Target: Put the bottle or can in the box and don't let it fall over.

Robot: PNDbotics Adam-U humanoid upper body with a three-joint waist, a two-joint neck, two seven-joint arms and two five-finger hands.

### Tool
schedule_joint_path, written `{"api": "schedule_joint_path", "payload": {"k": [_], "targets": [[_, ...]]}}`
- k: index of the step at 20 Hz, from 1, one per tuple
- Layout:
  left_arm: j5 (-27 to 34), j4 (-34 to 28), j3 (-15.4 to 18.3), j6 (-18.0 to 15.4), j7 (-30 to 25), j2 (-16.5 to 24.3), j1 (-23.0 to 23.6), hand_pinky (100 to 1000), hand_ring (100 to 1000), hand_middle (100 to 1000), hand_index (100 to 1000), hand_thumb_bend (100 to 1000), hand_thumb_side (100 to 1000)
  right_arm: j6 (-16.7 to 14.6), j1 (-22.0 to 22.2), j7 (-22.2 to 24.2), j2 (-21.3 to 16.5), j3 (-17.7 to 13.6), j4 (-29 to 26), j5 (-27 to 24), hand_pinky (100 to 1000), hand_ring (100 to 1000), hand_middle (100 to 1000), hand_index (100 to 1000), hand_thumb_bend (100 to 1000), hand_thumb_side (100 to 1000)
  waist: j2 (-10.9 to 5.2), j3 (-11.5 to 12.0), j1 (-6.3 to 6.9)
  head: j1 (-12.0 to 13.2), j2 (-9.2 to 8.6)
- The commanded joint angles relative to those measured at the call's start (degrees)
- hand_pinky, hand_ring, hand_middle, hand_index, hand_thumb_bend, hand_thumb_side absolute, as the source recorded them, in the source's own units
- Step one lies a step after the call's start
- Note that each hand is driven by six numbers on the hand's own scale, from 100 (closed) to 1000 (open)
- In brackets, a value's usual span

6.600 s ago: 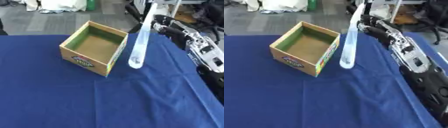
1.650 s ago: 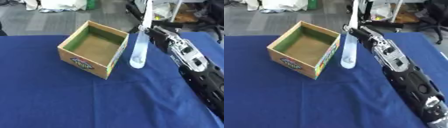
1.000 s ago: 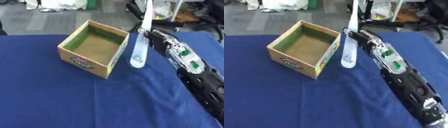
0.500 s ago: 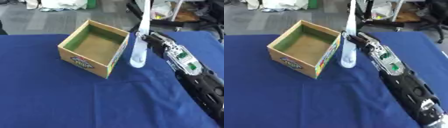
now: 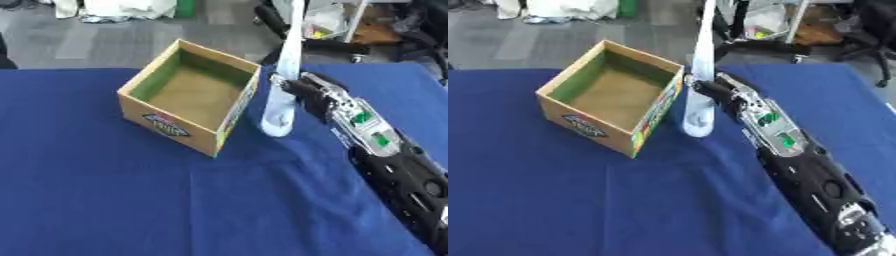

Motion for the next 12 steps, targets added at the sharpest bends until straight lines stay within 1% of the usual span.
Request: {"api": "schedule_joint_path", "payload": {"k": [1,6,9,10,12], "targets": [[-0.01,-0.92,0.14,-0.07,-0.31,0.73,-0.89,916,1000,1000,780,416,634,-0.7,-0.56,-0.01,-0.33,-0.41,0.14,-0.37,1000,1000,1000,980,100,467,-0.72,0.18,0.16,0.07,-0.47],[0.01,-0.97,0.11,-0.04,-0.36,0.67,-0.93,916,1000,1000,780,415,634,-1.02,-0.17,-0.19,0.23,-0.29,1.24,-0.15,1000,1000,1000,973,100,475,-0.68,0.25,0.17,0.06,-0.61],[0.02,-0.96,0.09,-0.03,-0.42,0.68,-0.93,916,1000,1000,780,414,635,-0.96,0.1,-0.65,0.64,-0.28,2.05,0.45,1000,1000,1000,938,100,459,-0.64,0.23,0.2,0.06,-0.63],[0.03,-0.95,0.08,-0.03,-0.45,0.68,-0.93,916,1000,1000,780,414,635,-0.87,0.17,-0.98,0.81,-0.33,2.36,0.56,1000,1000,1000,925,100,445,-0.63,0.21,0.22,0.06,-0.61],[0.03,-0.94,0.07,-0.04,-0.5,0.68,-0.92,916,1000,1000,780,412,635,-0.78,0.29,-1.72,1.05,-0.39,2.85,0.6,1000,1000,1000,897,100,383,-0.61,0.19,0.24,0.05,-0.58]]}}
